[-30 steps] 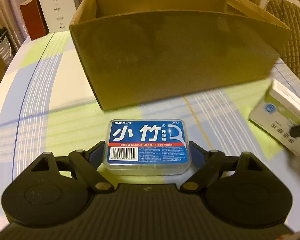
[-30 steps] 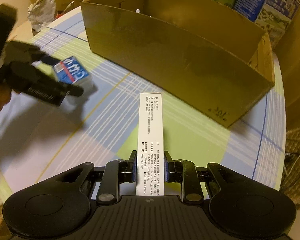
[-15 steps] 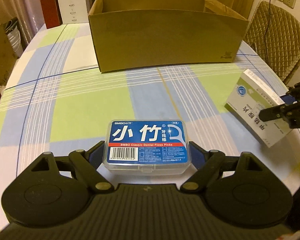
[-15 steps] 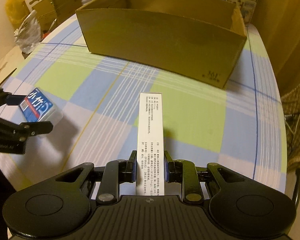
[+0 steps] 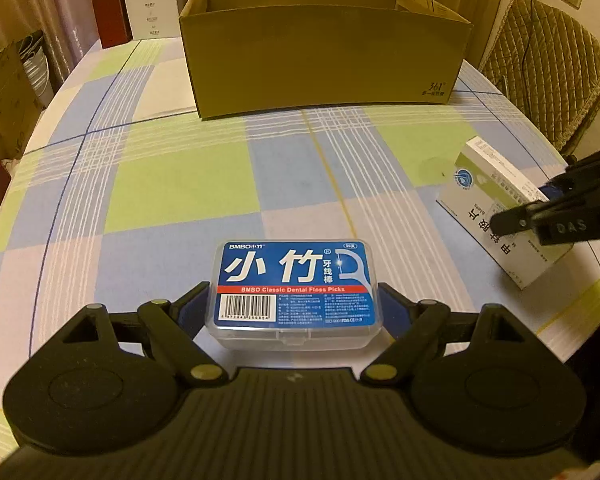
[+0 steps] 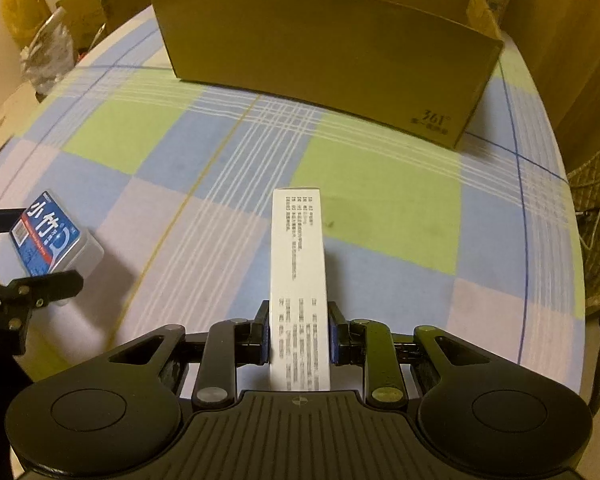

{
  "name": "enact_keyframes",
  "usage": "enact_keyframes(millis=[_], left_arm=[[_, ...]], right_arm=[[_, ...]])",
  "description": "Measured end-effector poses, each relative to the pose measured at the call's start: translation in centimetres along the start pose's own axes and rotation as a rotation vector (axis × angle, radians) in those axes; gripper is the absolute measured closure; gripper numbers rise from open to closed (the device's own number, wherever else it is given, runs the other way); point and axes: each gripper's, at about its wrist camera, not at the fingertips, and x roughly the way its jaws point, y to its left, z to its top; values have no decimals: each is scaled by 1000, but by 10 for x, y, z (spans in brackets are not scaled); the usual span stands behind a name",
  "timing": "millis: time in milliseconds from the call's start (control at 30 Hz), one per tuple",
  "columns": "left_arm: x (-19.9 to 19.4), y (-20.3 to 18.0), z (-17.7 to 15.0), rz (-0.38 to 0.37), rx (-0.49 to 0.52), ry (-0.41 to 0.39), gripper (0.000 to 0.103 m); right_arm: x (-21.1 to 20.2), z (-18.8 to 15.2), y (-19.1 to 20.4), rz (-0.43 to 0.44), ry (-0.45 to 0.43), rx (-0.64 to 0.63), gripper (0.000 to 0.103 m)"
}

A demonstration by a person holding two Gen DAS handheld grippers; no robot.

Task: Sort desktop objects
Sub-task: 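Lift the floss box with the left tool while the right tool lifts the white medicine box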

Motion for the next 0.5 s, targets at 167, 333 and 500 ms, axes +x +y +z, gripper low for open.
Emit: enact_keyframes(millis=[167,333,500], left_arm=[[4,-4,-3,-6,14,9,20],[1,-6,-4,1,16,7,20],[-9,-7,-2,5,-8,-8,20]], right_arm=[[3,1,3,-25,-7,-3,81],[-14,-2,8,-19,-49,-2,81],[-35,-7,16,-13,-87,21,81]])
